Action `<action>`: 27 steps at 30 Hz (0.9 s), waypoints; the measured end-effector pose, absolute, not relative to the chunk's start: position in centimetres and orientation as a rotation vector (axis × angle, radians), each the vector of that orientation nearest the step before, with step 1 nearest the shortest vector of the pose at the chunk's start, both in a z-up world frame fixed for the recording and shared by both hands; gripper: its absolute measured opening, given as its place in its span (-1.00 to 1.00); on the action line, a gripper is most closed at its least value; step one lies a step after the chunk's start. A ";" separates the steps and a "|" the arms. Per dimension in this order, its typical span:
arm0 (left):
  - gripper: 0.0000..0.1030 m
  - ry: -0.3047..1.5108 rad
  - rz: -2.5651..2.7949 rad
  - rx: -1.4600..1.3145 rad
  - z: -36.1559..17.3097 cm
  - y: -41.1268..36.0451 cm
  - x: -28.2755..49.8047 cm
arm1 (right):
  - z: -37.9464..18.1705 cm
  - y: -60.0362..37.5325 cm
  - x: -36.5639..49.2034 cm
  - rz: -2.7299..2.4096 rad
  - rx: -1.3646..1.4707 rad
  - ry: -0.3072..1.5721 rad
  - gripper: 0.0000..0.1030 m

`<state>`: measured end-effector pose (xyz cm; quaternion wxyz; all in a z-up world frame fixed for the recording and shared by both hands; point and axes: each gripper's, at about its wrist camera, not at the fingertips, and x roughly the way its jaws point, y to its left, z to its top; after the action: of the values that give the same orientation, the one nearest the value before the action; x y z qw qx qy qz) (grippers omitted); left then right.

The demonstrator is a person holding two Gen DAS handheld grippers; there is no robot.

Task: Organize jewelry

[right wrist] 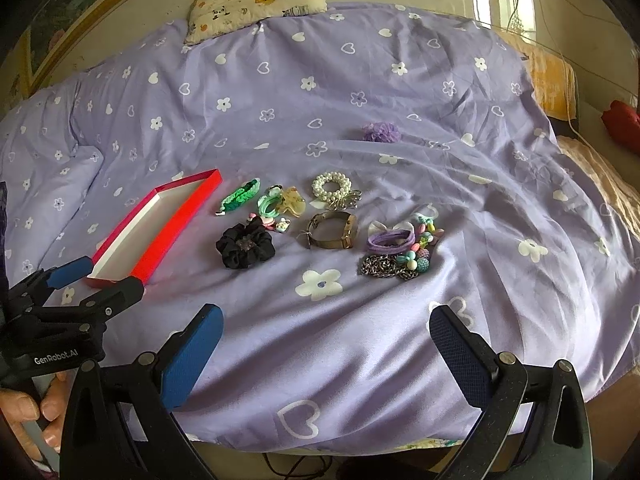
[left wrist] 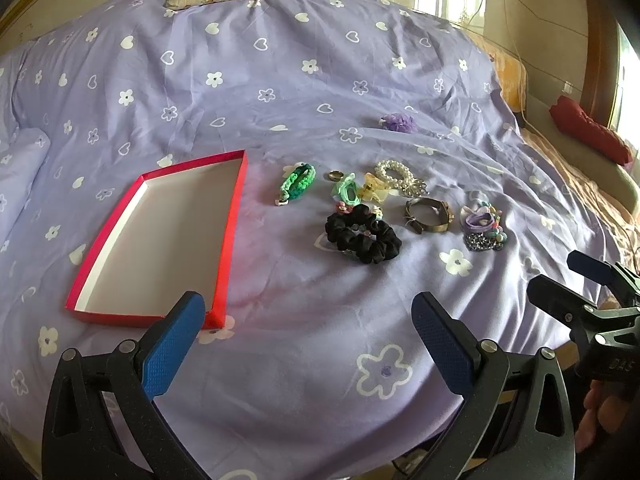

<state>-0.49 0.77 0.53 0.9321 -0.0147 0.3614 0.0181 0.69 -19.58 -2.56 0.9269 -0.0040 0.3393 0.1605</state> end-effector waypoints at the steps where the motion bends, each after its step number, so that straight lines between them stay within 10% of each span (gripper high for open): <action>1: 1.00 0.740 0.035 -0.033 0.6 0.8 -0.5 | -2.5 -19.6 0.7 0.329 -0.008 0.696 1.00; 27: 1.00 0.731 0.033 -0.036 1.2 0.5 -0.5 | -1.8 -19.6 0.6 0.340 0.001 0.687 1.00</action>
<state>-0.55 0.45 1.22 0.9336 -0.0178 0.3575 0.0161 0.60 -19.56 -1.83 0.9274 0.0005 0.3352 0.1659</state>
